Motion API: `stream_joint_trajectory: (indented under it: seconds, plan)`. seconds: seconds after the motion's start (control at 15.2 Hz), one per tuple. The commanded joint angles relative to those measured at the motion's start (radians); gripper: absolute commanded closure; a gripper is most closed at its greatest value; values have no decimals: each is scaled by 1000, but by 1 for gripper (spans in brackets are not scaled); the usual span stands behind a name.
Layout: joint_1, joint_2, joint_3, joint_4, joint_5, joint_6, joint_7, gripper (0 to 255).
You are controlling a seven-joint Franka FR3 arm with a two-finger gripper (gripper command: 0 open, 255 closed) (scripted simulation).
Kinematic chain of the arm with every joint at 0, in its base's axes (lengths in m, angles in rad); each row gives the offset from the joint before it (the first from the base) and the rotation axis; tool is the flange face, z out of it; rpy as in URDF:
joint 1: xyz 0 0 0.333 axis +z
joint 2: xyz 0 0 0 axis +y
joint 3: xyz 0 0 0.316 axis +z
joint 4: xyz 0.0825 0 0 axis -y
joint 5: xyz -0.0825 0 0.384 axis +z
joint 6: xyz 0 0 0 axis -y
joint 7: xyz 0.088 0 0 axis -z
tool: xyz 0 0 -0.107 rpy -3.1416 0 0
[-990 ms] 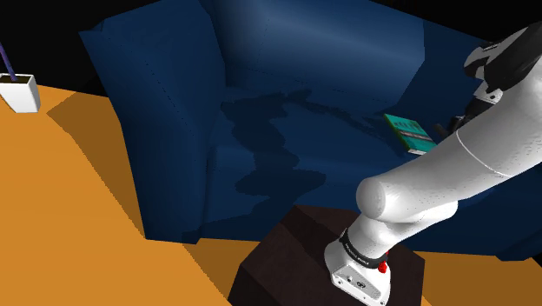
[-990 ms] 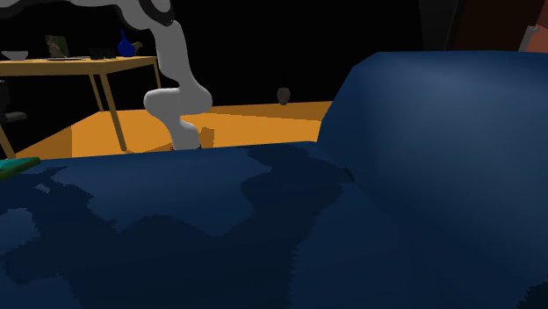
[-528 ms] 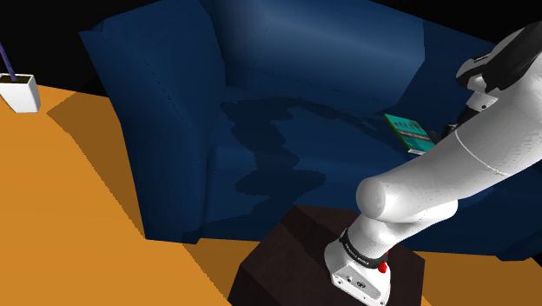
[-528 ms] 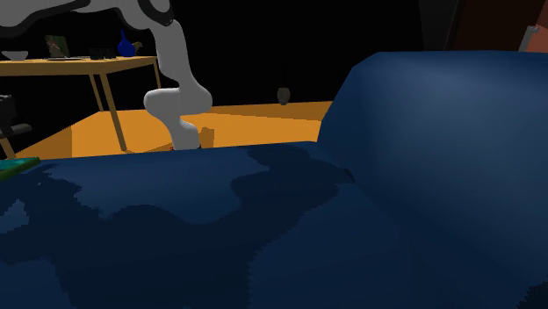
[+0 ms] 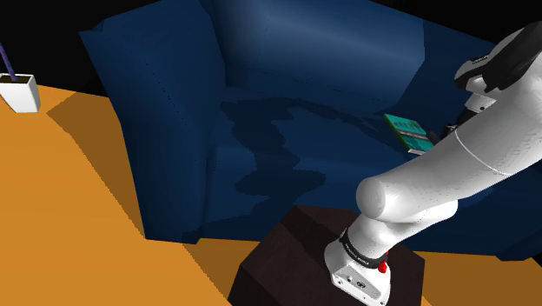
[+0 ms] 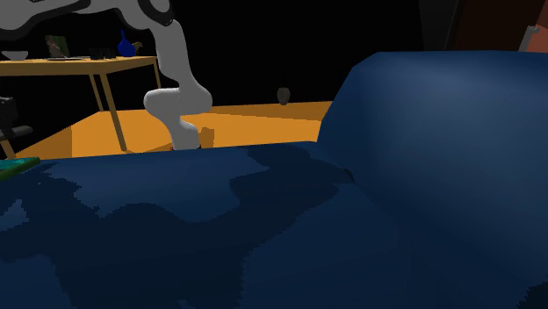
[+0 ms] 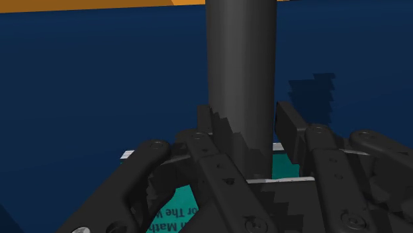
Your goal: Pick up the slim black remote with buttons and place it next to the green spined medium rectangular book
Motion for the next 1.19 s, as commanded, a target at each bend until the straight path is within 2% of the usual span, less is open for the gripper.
stream_joint_trajectory:
  seconds: [0.0,0.33,0.59,1.12]
  plan:
    - [0,0,0,0,0,0,0,0]
    - [0,0,0,0,0,0,0,0]
    - [8,2,15,127,11,-126,-6,0]
    - [9,2,15,127,11,-126,-6,0]
